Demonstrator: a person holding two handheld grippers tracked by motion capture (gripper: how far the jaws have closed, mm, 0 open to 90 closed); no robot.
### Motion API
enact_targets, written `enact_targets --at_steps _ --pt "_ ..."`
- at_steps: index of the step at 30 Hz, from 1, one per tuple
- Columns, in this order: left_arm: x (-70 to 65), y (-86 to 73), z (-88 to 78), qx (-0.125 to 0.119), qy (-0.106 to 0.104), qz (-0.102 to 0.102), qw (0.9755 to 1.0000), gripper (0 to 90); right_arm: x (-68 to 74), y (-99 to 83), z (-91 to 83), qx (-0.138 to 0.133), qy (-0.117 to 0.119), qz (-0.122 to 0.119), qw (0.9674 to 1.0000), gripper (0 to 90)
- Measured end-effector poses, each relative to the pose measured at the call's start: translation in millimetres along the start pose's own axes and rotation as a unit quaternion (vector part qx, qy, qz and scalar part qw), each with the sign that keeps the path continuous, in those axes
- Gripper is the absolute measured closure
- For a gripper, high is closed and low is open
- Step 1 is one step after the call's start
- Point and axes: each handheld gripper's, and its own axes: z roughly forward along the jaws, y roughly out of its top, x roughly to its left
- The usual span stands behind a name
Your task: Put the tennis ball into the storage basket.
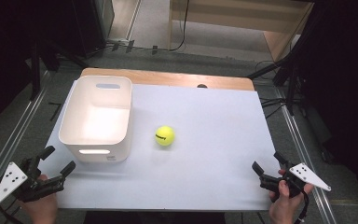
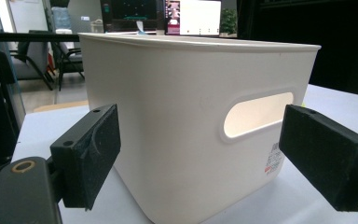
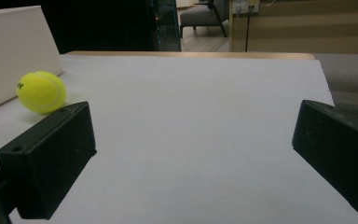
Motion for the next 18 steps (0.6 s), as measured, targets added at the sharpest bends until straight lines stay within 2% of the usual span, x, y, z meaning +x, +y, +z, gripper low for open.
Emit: enact_targets --at_steps 3,5,11,14,18 --pt "0.2 0.0 0.3 0.0 0.001 -0.002 1.0 12.6 2.5 1.7 2.1 0.0 0.002 -0.009 1.0 0.0" --pt "-0.1 0.1 0.5 0.0 0.002 -0.002 1.0 12.6 7.1 2.4 3.9 0.009 0.006 -0.011 0.9999 0.0" --pt "-1.4 -0.2 2.1 0.004 0.001 0.003 1.0 12.6 13.7 7.9 6.9 0.024 0.014 -0.006 0.9996 0.0" --pt "-2.6 -0.2 2.2 0.01 0.0 0.009 0.9999 12.6 19.0 14.1 12.6 0.039 0.028 -0.016 0.9987 0.0" --pt "-2.2 -0.3 1.0 0.007 -0.002 0.008 0.9999 12.6 25.8 20.2 21.8 0.055 0.044 -0.03 0.997 0.0"
